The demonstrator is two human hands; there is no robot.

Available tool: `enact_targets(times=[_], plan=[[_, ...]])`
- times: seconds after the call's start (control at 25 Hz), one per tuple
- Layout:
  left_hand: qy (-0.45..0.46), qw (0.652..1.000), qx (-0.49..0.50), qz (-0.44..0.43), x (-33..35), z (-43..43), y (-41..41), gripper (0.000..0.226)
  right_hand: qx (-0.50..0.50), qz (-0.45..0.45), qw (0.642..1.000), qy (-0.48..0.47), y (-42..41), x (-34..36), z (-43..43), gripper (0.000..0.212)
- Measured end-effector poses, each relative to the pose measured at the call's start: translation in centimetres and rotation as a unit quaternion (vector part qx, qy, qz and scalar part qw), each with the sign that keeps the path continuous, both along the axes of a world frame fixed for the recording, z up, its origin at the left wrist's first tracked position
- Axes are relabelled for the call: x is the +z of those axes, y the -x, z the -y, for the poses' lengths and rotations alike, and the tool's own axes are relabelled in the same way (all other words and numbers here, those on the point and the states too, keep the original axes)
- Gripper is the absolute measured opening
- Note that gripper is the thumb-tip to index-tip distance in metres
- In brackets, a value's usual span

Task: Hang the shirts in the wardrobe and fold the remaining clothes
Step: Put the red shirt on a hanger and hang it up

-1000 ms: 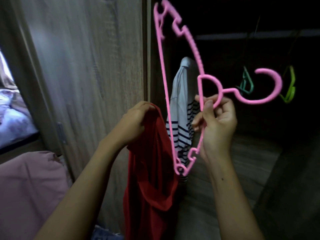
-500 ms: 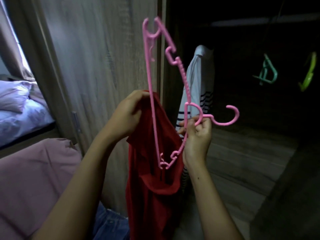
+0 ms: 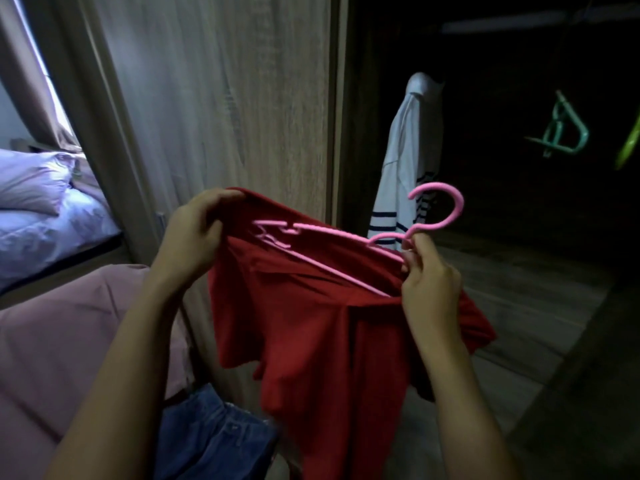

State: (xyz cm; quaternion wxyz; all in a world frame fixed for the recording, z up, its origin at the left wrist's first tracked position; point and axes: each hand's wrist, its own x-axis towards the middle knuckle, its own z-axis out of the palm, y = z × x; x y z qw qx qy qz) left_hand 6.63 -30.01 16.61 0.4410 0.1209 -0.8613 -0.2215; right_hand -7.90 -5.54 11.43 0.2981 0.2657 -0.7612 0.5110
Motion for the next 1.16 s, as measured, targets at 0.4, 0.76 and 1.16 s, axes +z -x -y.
enact_targets(times=[0.4, 0.76, 1.16], plan=[[0.085, 0.992, -0.071, 0.065, -0.2, -2.8, 2.7, 0.056, 0.106, 0.023, 0.992, -0.065, -1.9, 0.5, 1.6, 0.034], [0.068, 0.987, -0.077, 0.123, -2.0, -0.8, 3.0, 0.064, 0.091, 0.102, 0.988, -0.068, -0.3, -0.7, 0.6, 0.039], [-0.093, 0.95, -0.275, 0.112, -2.9, -4.5, 3.5, 0.052, 0.041, 0.011, 0.998, -0.056, -0.9, -2.1, 2.3, 0.038]])
